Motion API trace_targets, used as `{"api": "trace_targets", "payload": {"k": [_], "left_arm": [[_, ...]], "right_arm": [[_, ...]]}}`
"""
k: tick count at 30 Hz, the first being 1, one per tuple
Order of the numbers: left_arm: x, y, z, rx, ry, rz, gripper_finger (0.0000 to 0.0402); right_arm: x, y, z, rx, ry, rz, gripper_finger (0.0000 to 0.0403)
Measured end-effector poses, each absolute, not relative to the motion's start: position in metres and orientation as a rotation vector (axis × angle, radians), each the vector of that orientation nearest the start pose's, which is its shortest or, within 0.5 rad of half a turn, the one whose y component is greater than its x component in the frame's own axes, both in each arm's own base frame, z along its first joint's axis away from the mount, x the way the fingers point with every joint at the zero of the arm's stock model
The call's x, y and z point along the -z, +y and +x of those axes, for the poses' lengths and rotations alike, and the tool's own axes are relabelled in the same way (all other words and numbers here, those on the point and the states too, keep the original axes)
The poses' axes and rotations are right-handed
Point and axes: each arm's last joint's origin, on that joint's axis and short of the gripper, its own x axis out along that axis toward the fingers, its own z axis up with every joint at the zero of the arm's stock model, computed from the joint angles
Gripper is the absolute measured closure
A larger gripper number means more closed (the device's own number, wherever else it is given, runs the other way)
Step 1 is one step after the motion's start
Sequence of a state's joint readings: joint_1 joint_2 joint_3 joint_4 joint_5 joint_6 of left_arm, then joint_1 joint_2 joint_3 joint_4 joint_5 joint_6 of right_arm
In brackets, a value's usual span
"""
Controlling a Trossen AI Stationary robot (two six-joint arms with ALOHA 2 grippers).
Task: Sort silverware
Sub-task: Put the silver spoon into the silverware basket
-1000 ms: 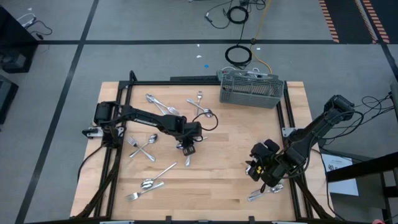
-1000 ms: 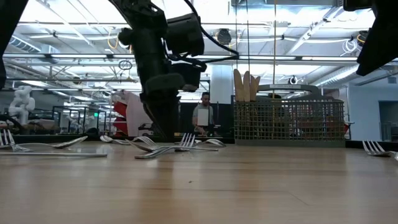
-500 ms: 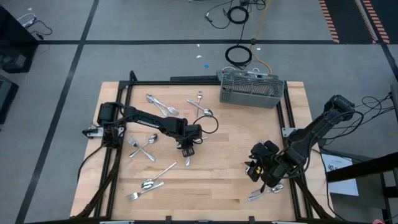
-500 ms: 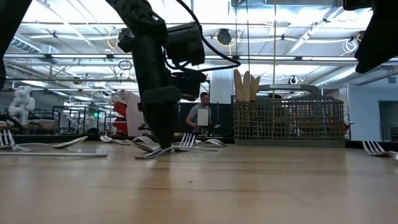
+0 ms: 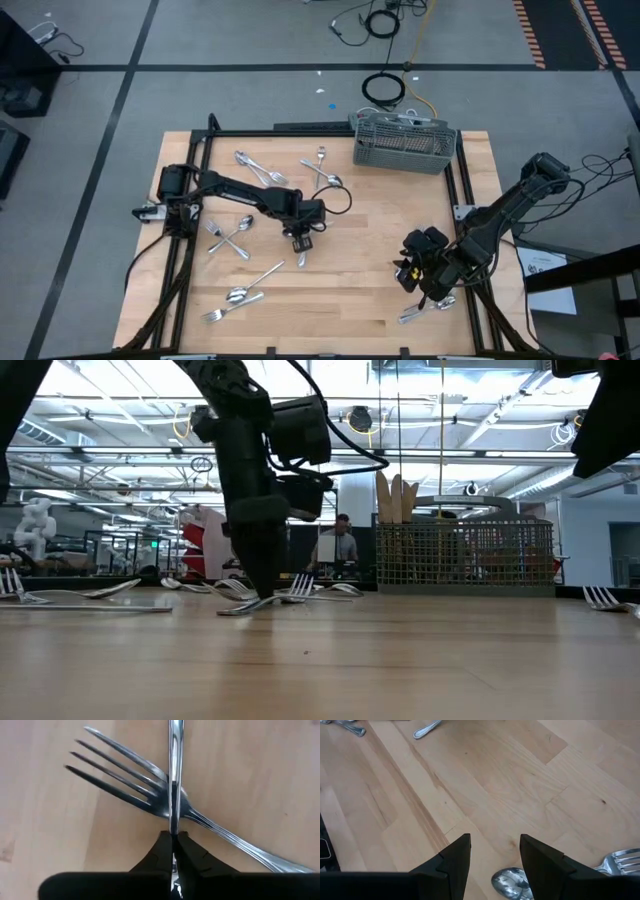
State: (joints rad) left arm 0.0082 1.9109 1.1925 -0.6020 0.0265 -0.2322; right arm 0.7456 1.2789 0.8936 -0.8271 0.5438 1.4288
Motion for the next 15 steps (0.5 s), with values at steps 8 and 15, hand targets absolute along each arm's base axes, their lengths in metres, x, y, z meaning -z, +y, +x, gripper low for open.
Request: {"api": "trace_targets", "payload": {"k": [8, 15], "left_arm": [[-0.199, 0.015, 0.351, -0.126, 1.226, -0.265, 0.0391], [-0.252, 0.034, 0.351, -0.006, 0.89, -0.477, 0.0391]], "right_arm": [[-0.233, 0.142, 0.176, 0.5, 0.846, 0.579, 0.0241], [-0.232, 0.144, 0.174, 0.487, 0.876, 0.581, 0.0241]]}}
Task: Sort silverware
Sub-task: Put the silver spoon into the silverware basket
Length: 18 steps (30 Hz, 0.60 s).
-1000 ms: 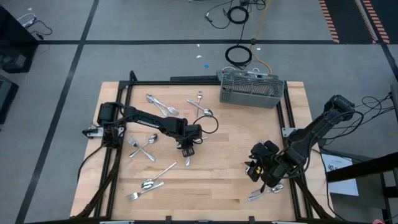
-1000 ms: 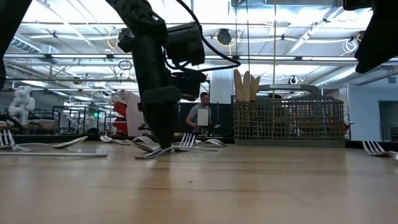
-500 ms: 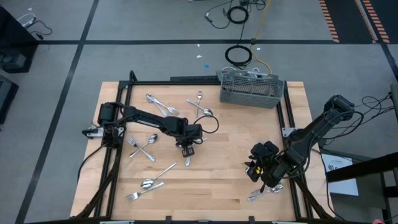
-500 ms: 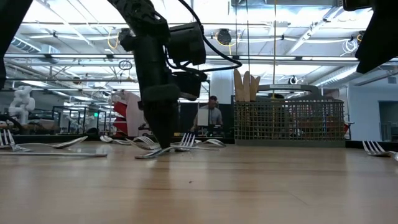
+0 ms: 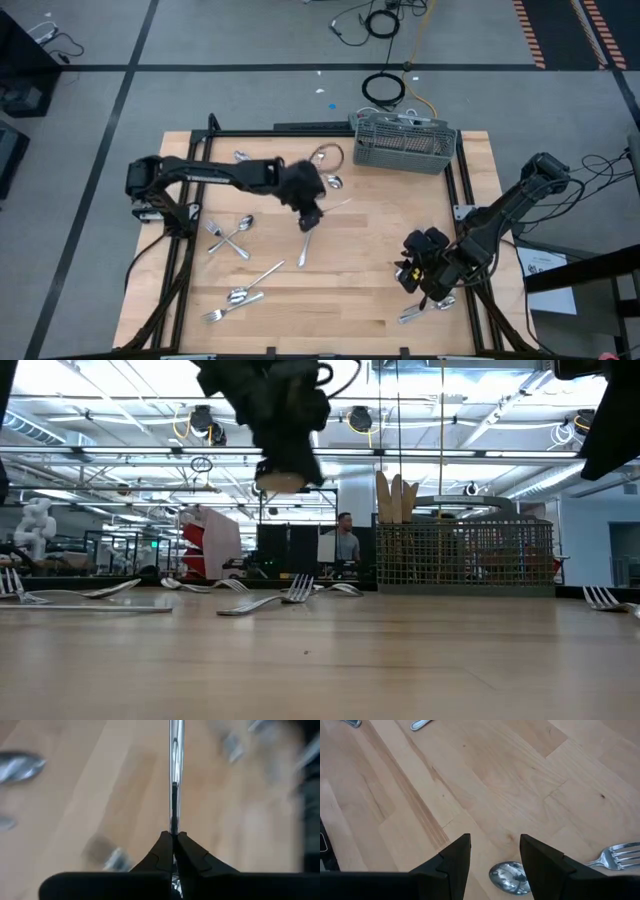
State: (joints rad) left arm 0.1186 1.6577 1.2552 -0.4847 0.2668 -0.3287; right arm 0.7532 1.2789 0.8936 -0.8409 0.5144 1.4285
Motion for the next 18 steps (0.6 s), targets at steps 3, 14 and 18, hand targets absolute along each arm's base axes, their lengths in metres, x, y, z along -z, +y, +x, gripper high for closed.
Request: {"api": "trace_targets", "payload": {"k": [3, 14, 18], "left_arm": [[-0.265, 0.04, 0.362, 0.116, 0.692, -0.622, 0.0391], [-0.232, 0.029, 0.414, 0.242, 0.243, -1.389, 0.0391], [-0.211, 0.027, 0.43, 0.211, -0.035, -1.738, 0.0391]], "right_arm": [[-0.232, 0.146, 0.172, 0.473, 0.878, 0.576, 0.0241], [-0.234, 0.161, 0.16, 0.457, 0.831, 0.659, 0.0241], [-0.235, 0.167, 0.157, 0.44, 0.796, 0.69, 0.0241]]}}
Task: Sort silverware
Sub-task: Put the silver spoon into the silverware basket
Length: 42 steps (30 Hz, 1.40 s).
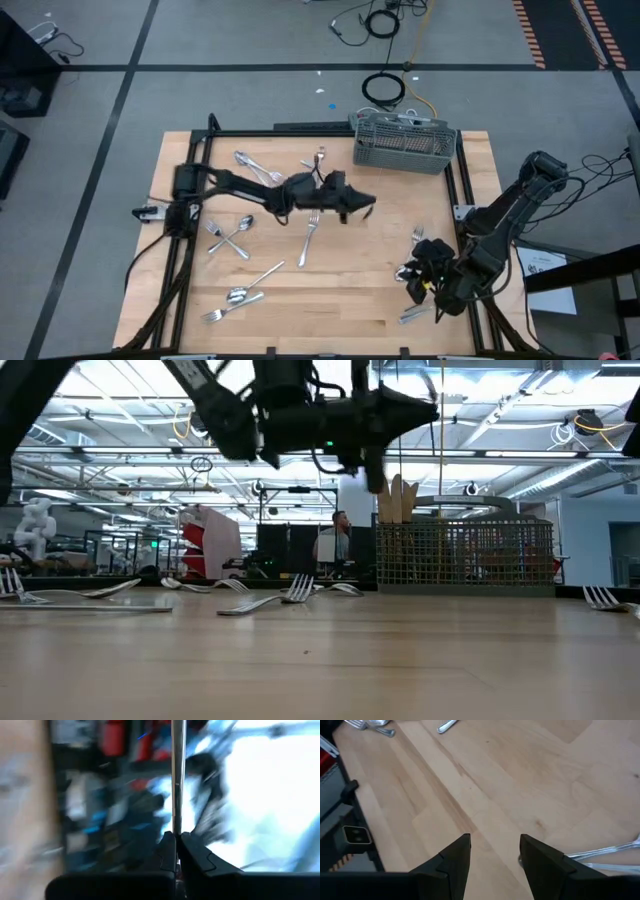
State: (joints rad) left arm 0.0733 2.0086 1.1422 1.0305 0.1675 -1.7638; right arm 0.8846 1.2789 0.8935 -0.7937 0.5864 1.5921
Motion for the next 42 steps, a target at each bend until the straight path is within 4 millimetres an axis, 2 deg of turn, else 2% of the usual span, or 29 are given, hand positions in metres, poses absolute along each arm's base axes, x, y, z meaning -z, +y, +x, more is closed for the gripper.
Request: {"api": "trace_targets", "payload": {"k": [2, 5, 7, 11, 17, 21, 24, 28, 34, 39, 42], "left_arm": [[-0.205, 0.027, 0.438, 0.228, -0.178, -1.85, 0.0391], [-0.206, 0.03, 0.452, 0.227, -0.315, -1.907, 0.0391], [-0.209, 0.034, 0.463, 0.213, -0.353, -1.911, 0.0391], [-0.232, 0.043, 0.484, 0.206, -0.411, -1.96, 0.0392], [-0.251, 0.069, 0.506, 0.024, -0.384, -2.137, 0.039], [-0.261, 0.093, 0.508, -0.061, -0.396, -2.149, 0.0379], [-0.262, 0.116, 0.506, -0.106, -0.435, -2.152, 0.0385], [-0.261, 0.129, 0.503, -0.133, -0.473, -2.18, 0.0391], [-0.265, 0.128, 0.503, -0.064, -0.441, -2.177, 0.0391], [-0.27, 0.118, 0.505, 0.082, -0.268, -2.104, 0.0392], [-0.275, 0.117, 0.504, 0.177, -0.226, -2.026, 0.0392]], "right_arm": [[-0.235, 0.169, 0.157, 0.435, 0.789, 0.709, 0.0241], [-0.235, 0.17, 0.156, 0.441, 0.778, 0.727, 0.0241], [-0.235, 0.17, 0.156, 0.444, 0.774, 0.734, 0.0241], [-0.236, 0.17, 0.156, 0.441, 0.77, 0.74, 0.0241], [-0.236, 0.17, 0.156, 0.451, 0.765, 0.764, 0.0241], [-0.236, 0.171, 0.157, 0.446, 0.761, 0.773, 0.0241], [-0.236, 0.171, 0.157, 0.444, 0.76, 0.775, 0.0241], [-0.236, 0.171, 0.157, 0.445, 0.756, 0.768, 0.0241], [-0.237, 0.168, 0.158, 0.46, 0.711, 0.72, 0.0241], [-0.236, 0.166, 0.157, 0.477, 0.719, 0.702, 0.0241], [-0.236, 0.166, 0.157, 0.476, 0.72, 0.702, 0.0241]]}}
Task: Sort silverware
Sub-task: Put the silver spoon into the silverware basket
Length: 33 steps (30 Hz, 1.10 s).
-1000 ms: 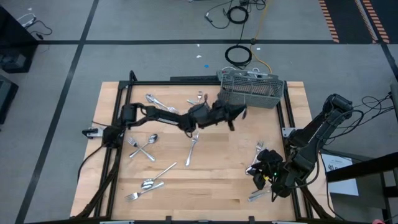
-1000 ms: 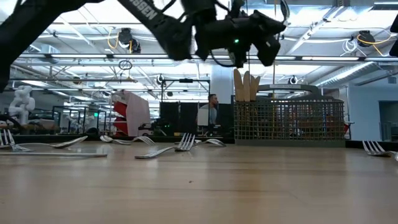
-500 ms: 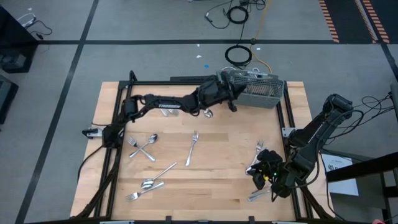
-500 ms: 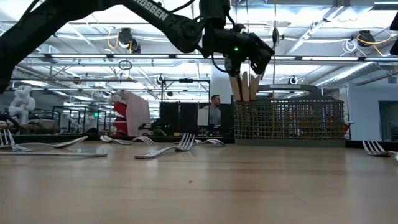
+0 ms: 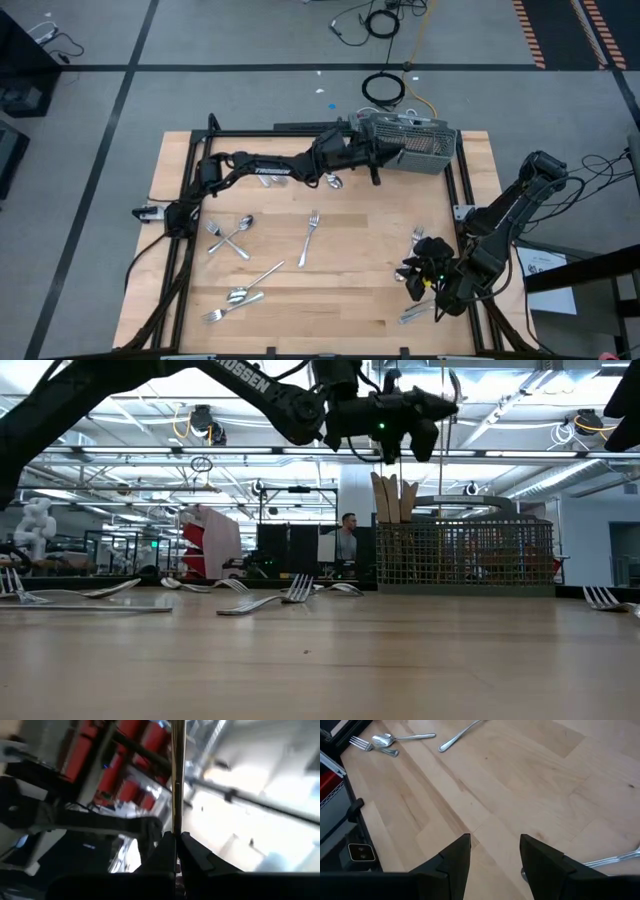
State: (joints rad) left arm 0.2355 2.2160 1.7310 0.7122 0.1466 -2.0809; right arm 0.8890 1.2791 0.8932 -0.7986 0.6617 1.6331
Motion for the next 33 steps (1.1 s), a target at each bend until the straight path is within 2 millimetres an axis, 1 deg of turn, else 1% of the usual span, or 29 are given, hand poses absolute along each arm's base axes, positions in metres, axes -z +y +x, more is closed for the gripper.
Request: {"api": "trace_targets", "payload": {"k": [5, 8, 13, 16, 18, 20, 22, 24, 27, 30, 31, 33], "left_arm": [[-0.288, 0.114, 0.5, 0.326, -0.236, -1.808, 0.0392], [-0.301, 0.114, 0.496, 0.391, -0.219, -1.645, 0.0392], [-0.322, 0.124, 0.497, 0.434, -0.072, -1.275, 0.0392], [-0.339, 0.124, 0.498, 0.39, 0.027, -1.062, 0.0392], [-0.352, 0.122, 0.497, 0.321, 0.102, -0.889, 0.0392], [-0.365, 0.122, 0.492, 0.203, 0.194, -0.702, 0.0392], [-0.377, 0.124, 0.482, 0.032, 0.296, -0.487, 0.0392], [-0.388, 0.121, 0.474, -0.149, 0.36, -0.217, 0.0392], [-0.396, 0.114, 0.463, -0.364, 0.467, 0.187, 0.0392], [-0.398, 0.11, 0.46, -0.559, 0.613, 0.563, 0.0392], [-0.397, 0.11, 0.459, -0.609, 0.668, 0.674, 0.0392], [-0.394, 0.113, 0.462, -0.651, 0.769, 0.864, 0.0392]], "right_arm": [[-0.236, 0.166, 0.157, 0.476, 0.721, 0.703, 0.0241], [-0.236, 0.166, 0.157, 0.475, 0.722, 0.702, 0.0241], [-0.236, 0.166, 0.157, 0.466, 0.726, 0.686, 0.0241], [-0.236, 0.166, 0.157, 0.465, 0.727, 0.685, 0.0241], [-0.236, 0.166, 0.157, 0.464, 0.727, 0.685, 0.0241], [-0.236, 0.166, 0.158, 0.463, 0.727, 0.686, 0.0241], [-0.236, 0.167, 0.158, 0.458, 0.722, 0.697, 0.0241], [-0.236, 0.167, 0.158, 0.456, 0.721, 0.699, 0.0241], [-0.237, 0.167, 0.158, 0.455, 0.72, 0.7, 0.0241], [-0.236, 0.167, 0.158, 0.454, 0.722, 0.692, 0.0241], [-0.236, 0.167, 0.158, 0.454, 0.722, 0.692, 0.0241], [-0.236, 0.167, 0.158, 0.456, 0.721, 0.695, 0.0241]]}}
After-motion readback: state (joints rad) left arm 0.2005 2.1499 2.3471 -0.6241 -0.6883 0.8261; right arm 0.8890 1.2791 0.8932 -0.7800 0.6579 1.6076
